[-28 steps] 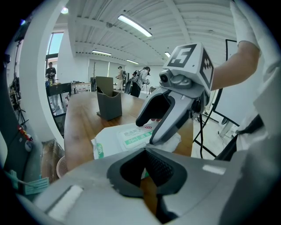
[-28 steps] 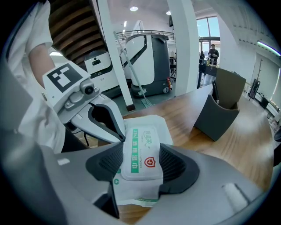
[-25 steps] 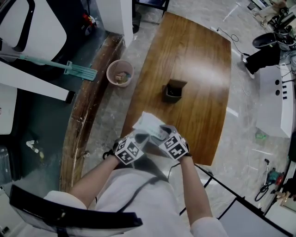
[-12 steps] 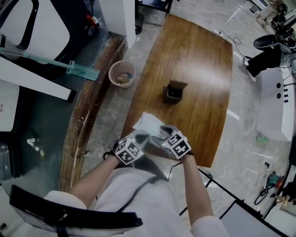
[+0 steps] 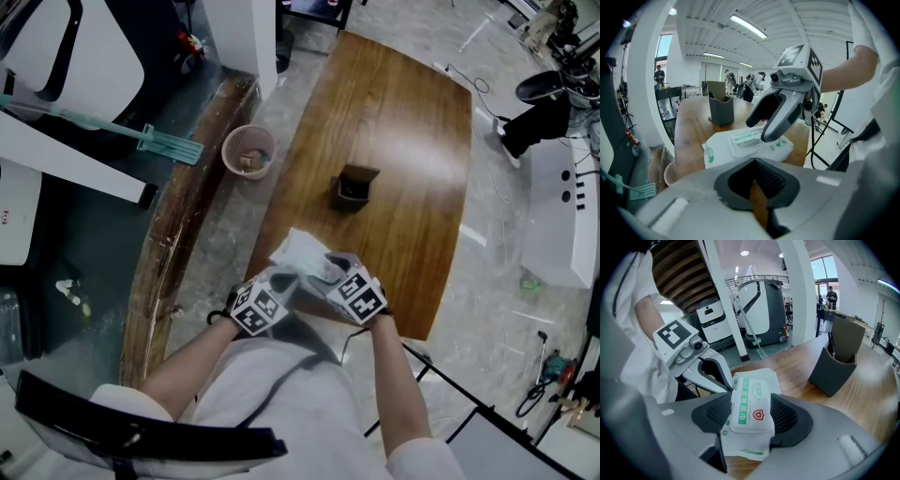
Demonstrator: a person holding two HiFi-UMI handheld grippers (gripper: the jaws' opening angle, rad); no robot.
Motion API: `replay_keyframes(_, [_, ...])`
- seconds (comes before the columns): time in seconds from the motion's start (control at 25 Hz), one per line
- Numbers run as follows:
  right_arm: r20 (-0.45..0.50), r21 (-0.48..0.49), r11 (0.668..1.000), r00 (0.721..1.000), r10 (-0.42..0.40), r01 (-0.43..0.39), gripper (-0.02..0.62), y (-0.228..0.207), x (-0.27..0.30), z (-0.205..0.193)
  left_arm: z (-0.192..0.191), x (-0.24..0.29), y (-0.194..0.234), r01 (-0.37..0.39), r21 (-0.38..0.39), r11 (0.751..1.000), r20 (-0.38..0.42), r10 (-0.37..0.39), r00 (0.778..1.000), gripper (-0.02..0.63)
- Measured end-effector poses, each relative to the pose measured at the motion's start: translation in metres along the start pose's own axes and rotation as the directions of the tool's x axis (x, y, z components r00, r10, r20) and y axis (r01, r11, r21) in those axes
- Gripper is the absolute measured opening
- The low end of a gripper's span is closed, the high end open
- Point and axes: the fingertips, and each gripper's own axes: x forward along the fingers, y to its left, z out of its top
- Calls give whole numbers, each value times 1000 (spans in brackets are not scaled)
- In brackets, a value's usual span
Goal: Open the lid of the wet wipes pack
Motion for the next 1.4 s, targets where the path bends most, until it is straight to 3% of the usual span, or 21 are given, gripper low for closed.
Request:
replay_keyframes(0.28, [40,-8,1000,999,-28,28,265,-4,-14,13,5,-11,4,-31,-36,999,32,32,999,5])
replay_keyframes(0.8, [131,48,992,984,-120,114,252,-31,-39,28,32,-11,9,-53,-32,998,85,56,995,5])
replay_keyframes(1.4, [181,312,929,947,-264,199,215,-80,-39,-1,43,-11,18,-73,-26,997,90,75,993,5])
